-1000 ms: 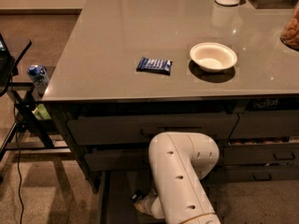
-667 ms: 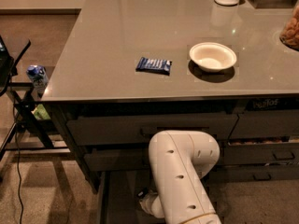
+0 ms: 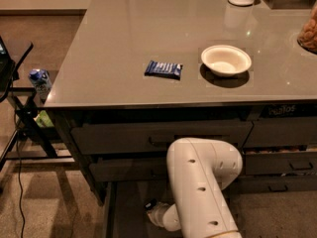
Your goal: Pick rxbar chocolate from bottom drawer and place on counter
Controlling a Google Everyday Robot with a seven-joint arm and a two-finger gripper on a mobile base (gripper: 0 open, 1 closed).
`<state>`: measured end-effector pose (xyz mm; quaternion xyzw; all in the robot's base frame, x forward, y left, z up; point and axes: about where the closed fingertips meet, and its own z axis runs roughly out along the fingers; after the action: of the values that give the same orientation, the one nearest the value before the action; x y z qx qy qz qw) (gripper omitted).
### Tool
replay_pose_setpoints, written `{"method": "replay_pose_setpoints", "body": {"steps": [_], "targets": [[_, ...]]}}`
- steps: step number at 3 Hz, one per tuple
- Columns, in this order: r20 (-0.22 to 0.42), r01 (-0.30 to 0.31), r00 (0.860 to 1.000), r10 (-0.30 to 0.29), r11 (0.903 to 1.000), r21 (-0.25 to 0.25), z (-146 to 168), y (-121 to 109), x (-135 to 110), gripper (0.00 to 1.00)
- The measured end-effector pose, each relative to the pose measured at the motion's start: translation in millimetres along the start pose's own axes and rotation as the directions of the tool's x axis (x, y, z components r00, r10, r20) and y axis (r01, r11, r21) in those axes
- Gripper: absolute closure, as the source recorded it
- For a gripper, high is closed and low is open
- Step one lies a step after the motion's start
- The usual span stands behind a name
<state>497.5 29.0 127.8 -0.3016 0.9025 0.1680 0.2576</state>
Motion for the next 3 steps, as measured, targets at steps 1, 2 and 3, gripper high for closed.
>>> {"method": "replay_pose_setpoints", "body": {"steps": [1, 2, 3], "targets": [[0.044, -0.001, 0.999, 0.002, 0.9998, -0.019, -16, 0, -18, 1.00], [0.073, 0.008, 0.997, -0.005, 0.9994, -0.033, -34, 0, -32, 1.00], [0.104, 0.007, 0.995, -0.001, 0.9983, -0.058, -56, -2, -40, 1.00]]}}
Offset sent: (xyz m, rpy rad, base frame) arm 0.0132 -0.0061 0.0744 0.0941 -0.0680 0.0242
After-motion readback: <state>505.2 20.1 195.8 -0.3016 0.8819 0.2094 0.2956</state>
